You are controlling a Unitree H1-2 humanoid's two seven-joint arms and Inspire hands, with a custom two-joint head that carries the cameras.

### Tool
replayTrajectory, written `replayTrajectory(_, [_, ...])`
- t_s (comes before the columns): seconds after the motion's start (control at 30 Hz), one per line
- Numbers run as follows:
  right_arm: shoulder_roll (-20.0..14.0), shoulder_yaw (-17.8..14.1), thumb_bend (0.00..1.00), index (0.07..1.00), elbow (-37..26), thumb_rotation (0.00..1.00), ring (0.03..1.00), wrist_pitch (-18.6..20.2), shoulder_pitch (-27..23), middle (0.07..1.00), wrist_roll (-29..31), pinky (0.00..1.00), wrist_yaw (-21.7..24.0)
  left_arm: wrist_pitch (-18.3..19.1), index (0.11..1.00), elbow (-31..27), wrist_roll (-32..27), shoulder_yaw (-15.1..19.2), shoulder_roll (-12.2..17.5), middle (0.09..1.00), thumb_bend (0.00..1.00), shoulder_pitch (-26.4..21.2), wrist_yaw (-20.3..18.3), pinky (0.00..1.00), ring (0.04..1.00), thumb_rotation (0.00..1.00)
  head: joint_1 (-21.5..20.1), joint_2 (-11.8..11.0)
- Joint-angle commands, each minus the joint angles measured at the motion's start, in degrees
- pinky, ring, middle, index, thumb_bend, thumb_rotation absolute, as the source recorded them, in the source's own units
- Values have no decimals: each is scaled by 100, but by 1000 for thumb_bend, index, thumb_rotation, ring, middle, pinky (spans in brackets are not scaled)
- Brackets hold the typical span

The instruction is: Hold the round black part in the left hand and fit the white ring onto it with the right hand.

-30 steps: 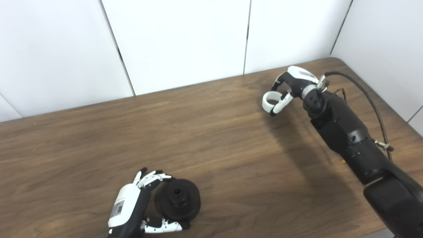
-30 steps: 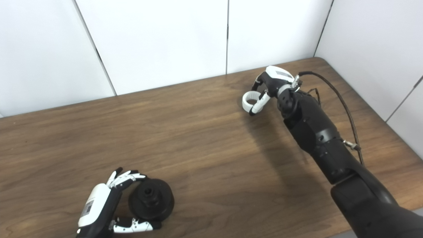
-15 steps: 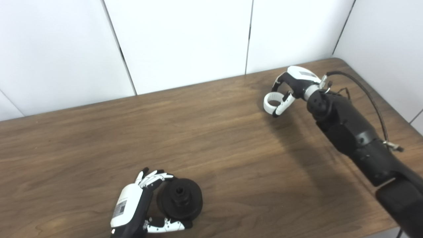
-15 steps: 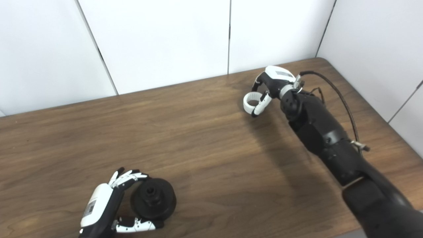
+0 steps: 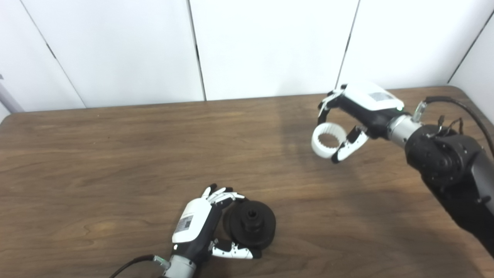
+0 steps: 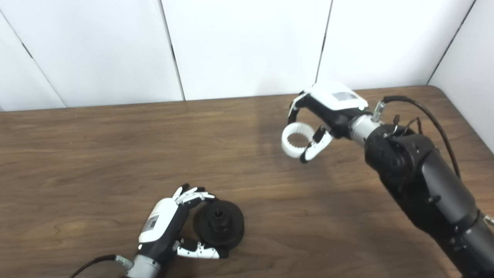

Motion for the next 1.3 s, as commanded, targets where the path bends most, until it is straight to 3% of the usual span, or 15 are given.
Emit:
replayTrajectory(0.0, [-17,-24,525,484,-437,139,923,43,-169,809,-142,1000,184,120,483,189,129,-119,5,784,523,8,-207,1000,874,52,1,17])
replayTrajectory(0.33, [466,47,525,483,-1193,137,966,0,2,811,-204,1000,710,214,484,102,139,-119,-1,789,524,-51,-307,1000,878,54,-78,211])
replayTrajectory(0.7, [789,148,525,482,-1404,138,953,-184,157,799,-186,1000,867,300,484,26,179,-133,4,789,523,-117,-388,1000,877,56,-57,414])
replayTrajectory(1.03, [1042,351,526,481,-1540,141,936,-326,238,792,-346,1000,1075,326,484,35,184,-143,-15,784,524,-141,-346,1000,868,55,-32,433])
replayTrajectory(1.27, [1170,317,525,482,-1613,139,942,-328,274,802,-316,1000,1214,364,484,23,228,-153,-30,785,523,-135,-363,1000,871,56,-30,425])
